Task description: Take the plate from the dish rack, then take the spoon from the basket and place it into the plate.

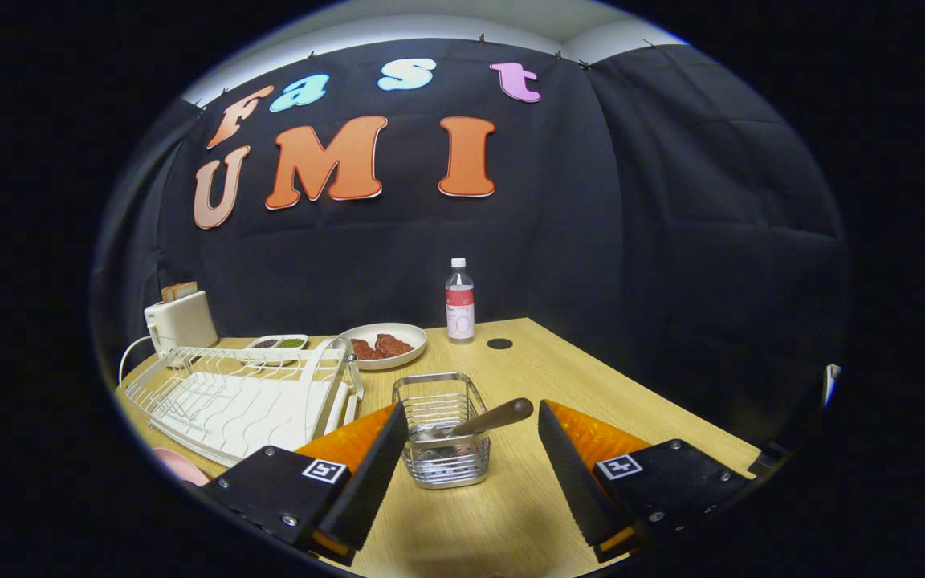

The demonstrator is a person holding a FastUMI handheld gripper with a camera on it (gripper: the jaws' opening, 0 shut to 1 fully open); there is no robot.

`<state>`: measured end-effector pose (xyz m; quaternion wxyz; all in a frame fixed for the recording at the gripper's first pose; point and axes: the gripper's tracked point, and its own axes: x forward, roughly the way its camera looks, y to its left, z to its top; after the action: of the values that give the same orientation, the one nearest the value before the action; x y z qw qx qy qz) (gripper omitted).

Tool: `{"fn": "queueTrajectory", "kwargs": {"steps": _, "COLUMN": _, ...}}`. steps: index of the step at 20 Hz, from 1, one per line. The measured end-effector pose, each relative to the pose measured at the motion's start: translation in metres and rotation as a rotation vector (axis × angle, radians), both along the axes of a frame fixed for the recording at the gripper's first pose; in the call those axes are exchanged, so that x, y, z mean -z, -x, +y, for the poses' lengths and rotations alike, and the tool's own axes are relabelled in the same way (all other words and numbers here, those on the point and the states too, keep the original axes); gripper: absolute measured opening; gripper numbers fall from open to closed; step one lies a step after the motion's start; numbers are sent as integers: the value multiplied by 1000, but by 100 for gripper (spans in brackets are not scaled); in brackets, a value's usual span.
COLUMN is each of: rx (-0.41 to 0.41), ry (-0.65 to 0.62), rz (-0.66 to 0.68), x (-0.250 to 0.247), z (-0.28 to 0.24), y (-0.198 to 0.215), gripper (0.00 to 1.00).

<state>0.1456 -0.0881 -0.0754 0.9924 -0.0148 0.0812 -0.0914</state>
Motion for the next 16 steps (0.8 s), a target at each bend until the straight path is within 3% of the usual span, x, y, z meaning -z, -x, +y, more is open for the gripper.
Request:
{"fn": "queueTrajectory", "kwargs": {"steps": 5, "rx": -15, "ry": -38, "rz": -18, "x": 2, "z": 0, "y": -19, "gripper": 96}}
{"fn": "queueTrajectory", "kwargs": {"steps": 9, "rx": -7, "ry": -56, "rz": -38, "x": 2, "z": -4, "y": -28, "gripper": 73}}
{"fn": "queueTrajectory", "kwargs": {"steps": 14, "rx": -22, "ry": -61, "rz": -25, "x": 8, "z": 2, "y": -33, "gripper": 35}}
{"fn": "queueTrajectory", "kwargs": {"steps": 16, "rx": -61, "ry": -84, "rz": -36, "x": 3, "z": 15, "y": -33, "gripper": 25}}
